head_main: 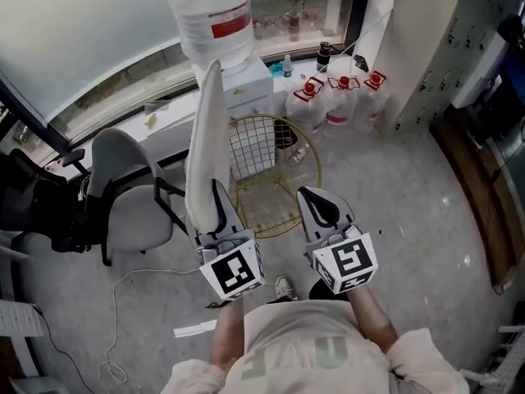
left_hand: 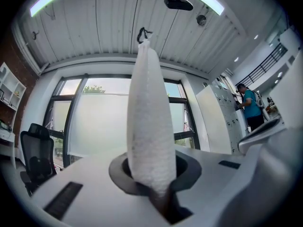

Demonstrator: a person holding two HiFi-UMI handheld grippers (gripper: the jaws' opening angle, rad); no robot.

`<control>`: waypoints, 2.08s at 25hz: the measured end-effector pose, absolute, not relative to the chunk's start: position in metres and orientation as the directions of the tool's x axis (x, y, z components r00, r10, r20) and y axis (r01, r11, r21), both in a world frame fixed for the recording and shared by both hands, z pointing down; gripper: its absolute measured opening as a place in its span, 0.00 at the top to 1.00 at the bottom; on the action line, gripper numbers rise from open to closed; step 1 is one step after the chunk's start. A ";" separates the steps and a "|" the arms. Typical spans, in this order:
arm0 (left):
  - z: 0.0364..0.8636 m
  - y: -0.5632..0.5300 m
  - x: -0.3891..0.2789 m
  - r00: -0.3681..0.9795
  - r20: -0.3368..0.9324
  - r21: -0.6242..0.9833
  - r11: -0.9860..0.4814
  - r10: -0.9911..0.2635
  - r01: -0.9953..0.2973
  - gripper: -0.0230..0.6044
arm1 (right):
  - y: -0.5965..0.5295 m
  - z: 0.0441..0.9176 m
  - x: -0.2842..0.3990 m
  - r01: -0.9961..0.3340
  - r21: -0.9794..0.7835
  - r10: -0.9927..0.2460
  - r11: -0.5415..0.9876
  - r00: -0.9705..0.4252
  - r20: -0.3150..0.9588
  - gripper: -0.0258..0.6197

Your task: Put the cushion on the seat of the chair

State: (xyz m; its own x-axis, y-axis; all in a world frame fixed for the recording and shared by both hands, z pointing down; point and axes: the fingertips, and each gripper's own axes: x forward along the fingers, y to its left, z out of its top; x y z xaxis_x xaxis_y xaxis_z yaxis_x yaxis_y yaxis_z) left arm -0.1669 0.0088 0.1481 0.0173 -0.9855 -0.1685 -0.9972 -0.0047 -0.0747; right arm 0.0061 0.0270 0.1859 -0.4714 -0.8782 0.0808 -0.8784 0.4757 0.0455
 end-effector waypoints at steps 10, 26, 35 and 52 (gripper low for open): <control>0.155 -0.014 -0.166 -0.006 -0.165 -0.008 0.007 -0.986 -1.000 0.88 | -0.001 0.187 -0.011 -0.849 0.084 -0.851 0.522 -0.511 0.121 0.93; 0.139 -0.050 -0.131 -0.126 -0.194 -0.049 0.138 -0.973 -0.989 0.88 | -0.077 0.172 -0.001 -0.783 0.103 -0.790 0.613 -0.612 0.047 0.93; 0.133 -0.071 -0.114 -0.164 -0.205 -0.065 0.181 -0.965 -0.981 0.88 | -0.110 0.176 0.041 -0.805 0.061 -0.807 0.590 -0.589 0.038 0.93; 0.139 -0.098 -0.122 -0.129 -0.223 -0.068 0.148 -0.966 -0.987 0.88 | -0.133 0.150 0.024 -0.829 0.145 -0.833 0.539 -0.551 -0.049 0.93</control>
State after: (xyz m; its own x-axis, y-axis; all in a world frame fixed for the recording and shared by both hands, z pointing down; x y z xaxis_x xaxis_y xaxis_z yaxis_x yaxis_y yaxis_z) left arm -0.1225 -0.0981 0.1388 -0.1291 -0.9663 -0.2227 -0.9867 0.1475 -0.0681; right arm 0.0237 -0.1327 0.1497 -0.5506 -0.8334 -0.0491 -0.8294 0.5394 0.1453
